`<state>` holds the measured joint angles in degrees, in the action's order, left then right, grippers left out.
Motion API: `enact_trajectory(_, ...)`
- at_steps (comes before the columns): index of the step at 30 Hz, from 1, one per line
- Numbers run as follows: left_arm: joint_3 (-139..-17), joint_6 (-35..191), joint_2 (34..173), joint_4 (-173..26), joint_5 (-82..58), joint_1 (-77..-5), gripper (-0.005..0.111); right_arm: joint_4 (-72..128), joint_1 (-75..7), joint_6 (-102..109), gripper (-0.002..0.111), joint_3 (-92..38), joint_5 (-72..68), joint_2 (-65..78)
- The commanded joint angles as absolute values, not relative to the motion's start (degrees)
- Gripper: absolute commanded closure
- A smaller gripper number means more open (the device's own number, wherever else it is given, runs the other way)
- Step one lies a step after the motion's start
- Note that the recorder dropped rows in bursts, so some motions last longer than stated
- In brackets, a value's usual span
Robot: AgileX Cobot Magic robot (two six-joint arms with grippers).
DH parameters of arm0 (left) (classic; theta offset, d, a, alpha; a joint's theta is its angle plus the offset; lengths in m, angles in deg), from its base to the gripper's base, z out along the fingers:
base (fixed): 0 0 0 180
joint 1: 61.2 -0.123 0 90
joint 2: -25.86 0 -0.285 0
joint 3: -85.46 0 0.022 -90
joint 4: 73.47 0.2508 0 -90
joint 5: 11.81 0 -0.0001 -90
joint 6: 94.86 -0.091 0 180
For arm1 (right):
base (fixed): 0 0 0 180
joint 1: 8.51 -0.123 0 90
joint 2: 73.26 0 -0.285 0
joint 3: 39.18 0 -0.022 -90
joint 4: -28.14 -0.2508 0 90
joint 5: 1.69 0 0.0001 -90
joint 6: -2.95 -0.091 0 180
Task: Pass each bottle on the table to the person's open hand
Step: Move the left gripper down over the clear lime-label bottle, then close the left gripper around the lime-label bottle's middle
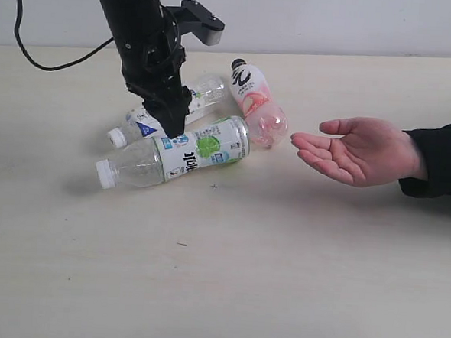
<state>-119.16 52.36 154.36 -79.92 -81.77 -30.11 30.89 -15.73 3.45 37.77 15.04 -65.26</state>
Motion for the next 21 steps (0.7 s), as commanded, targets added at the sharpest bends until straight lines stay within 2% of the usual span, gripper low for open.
enact_trajectory(1,-119.55,50.9,155.81,-80.02,-81.77,-30.23,0.026,30.99,-15.9,3.32,0.108,38.04,14.5,-65.48)
enact_trajectory(21,-119.45,43.47,158.36,-80.02,-75.95,-27.45,0.025,30.99,-15.9,3.32,0.108,38.04,14.5,-65.48)
